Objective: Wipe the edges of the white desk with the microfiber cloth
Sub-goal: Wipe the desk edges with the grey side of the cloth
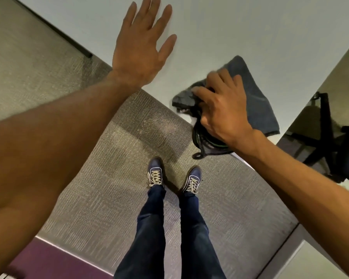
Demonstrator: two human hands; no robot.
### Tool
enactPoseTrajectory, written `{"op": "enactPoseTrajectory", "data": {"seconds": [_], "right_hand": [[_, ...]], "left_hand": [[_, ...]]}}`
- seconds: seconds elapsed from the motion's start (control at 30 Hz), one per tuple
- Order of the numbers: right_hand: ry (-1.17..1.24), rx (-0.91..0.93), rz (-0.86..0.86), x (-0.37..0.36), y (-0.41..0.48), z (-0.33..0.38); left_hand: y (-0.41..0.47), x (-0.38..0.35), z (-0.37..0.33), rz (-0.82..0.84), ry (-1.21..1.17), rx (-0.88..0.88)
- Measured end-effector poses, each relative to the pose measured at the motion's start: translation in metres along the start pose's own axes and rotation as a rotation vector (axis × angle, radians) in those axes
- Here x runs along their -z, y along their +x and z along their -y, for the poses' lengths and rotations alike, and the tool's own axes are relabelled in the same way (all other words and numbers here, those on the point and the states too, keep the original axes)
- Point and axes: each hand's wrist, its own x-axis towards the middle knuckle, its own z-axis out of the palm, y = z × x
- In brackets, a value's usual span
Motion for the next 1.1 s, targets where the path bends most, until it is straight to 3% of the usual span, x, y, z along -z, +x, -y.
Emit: {"op": "enactPoseTrajectory", "data": {"seconds": [0.27,0.47,0.67,0.87,1.1], "right_hand": [[-0.028,0.034,-0.013,-0.002,0.020,-0.002],[-0.050,0.000,-0.016,0.002,-0.021,-0.015],[-0.073,0.026,-0.068,-0.004,0.014,-0.009],[-0.054,0.037,-0.061,0.002,-0.020,-0.015],[-0.044,0.054,-0.110,-0.006,0.017,-0.004]], "left_hand": [[-0.001,0.000,-0.001,-0.006,-0.004,0.015],[-0.003,0.002,-0.001,-0.002,-0.042,0.017],[-0.002,0.004,-0.003,0.004,-0.012,0.021],[-0.002,0.004,-0.003,0.000,-0.028,0.022],[-0.001,0.002,-0.002,-0.012,-0.031,0.022]]}}
